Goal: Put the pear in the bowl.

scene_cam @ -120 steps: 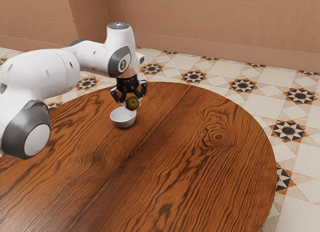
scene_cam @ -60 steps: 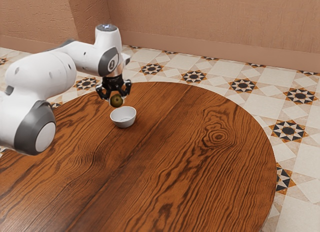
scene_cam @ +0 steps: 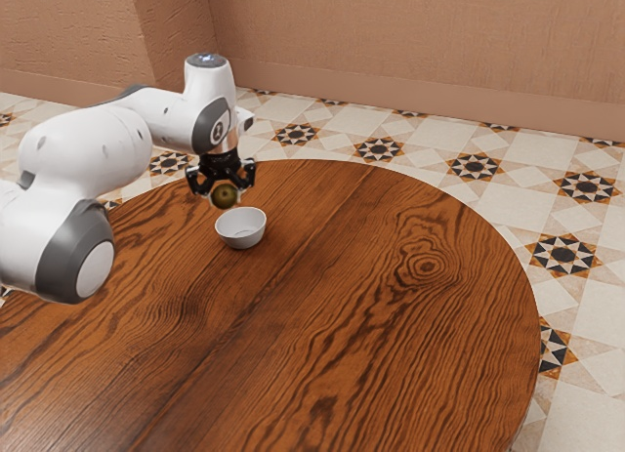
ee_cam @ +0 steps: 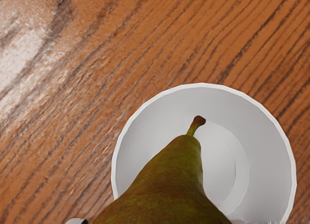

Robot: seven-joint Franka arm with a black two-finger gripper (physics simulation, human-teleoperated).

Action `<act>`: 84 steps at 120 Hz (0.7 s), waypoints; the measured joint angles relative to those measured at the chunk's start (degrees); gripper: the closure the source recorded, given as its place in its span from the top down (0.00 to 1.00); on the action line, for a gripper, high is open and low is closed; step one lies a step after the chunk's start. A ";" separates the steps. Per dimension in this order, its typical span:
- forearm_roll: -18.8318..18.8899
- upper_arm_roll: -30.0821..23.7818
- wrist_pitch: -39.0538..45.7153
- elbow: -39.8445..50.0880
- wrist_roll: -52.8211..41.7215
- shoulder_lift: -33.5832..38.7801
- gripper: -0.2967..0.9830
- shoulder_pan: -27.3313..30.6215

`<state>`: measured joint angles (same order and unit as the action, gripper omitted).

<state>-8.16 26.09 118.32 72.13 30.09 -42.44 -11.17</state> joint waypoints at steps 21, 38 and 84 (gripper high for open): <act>-0.92 0.01 0.45 0.00 -1.29 -0.23 0.64 0.00; -1.30 0.01 0.66 0.16 -2.10 -0.25 0.70 0.00; 5.00 -12.66 -17.33 15.48 -7.00 33.10 0.76 -8.60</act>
<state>-3.16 13.43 100.99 87.61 23.10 -9.34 -19.76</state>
